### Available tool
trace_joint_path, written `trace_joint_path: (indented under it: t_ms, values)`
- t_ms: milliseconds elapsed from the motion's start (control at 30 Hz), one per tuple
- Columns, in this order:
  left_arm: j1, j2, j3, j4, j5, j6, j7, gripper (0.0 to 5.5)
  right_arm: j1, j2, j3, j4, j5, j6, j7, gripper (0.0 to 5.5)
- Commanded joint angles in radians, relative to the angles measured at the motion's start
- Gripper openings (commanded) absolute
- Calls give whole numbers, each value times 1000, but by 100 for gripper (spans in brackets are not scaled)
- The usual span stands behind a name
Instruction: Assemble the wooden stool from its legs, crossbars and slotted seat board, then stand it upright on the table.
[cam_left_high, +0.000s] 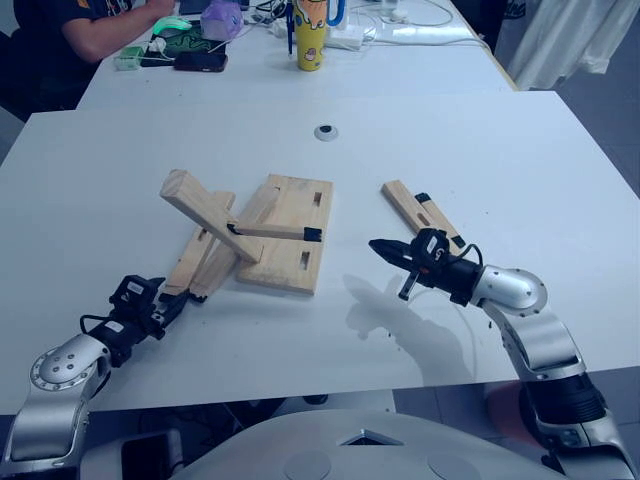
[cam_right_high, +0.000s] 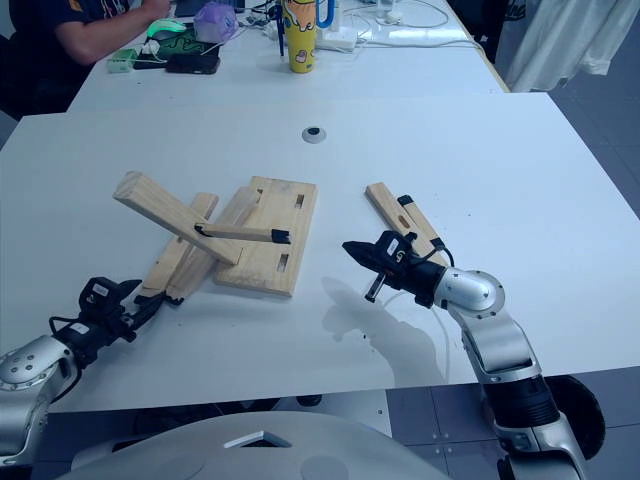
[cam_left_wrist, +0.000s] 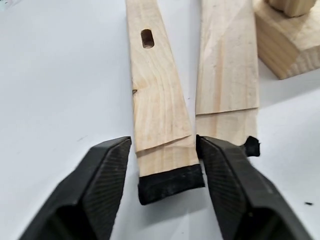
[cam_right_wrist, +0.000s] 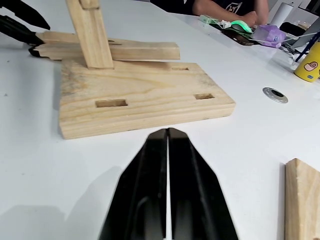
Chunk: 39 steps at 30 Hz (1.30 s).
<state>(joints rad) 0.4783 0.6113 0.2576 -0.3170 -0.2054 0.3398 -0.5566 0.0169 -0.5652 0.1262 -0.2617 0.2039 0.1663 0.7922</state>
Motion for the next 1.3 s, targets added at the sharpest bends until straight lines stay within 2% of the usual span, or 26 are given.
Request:
trace_joint_path:
  t_ms: [33, 533, 567, 1000, 1067, 1300]
  values:
    - [37, -3, 7, 57, 22, 24, 7, 205, -11, -8, 0, -4, 3, 6, 12, 0]
    - [35, -18, 9, 108, 8, -2, 0, 205, -18, -7, 0, 3, -1, 1, 17, 0]
    - [36, -20, 9, 107, 7, -1, 2, 241, -18, -7, 1, 3, -1, 2, 17, 0]
    - [14, -26, -10, 104, 12, 1, 28, 424, -18, -1, 5, -1, -2, 3, 13, 0]
    - [9, -25, -21, 106, 17, -7, 26, 424, -18, 0, 5, -1, -3, 2, 12, 0]
    - [6, -30, -40, 115, 16, -16, 30, 317, -20, 0, 9, 1, -6, -1, 11, 0]
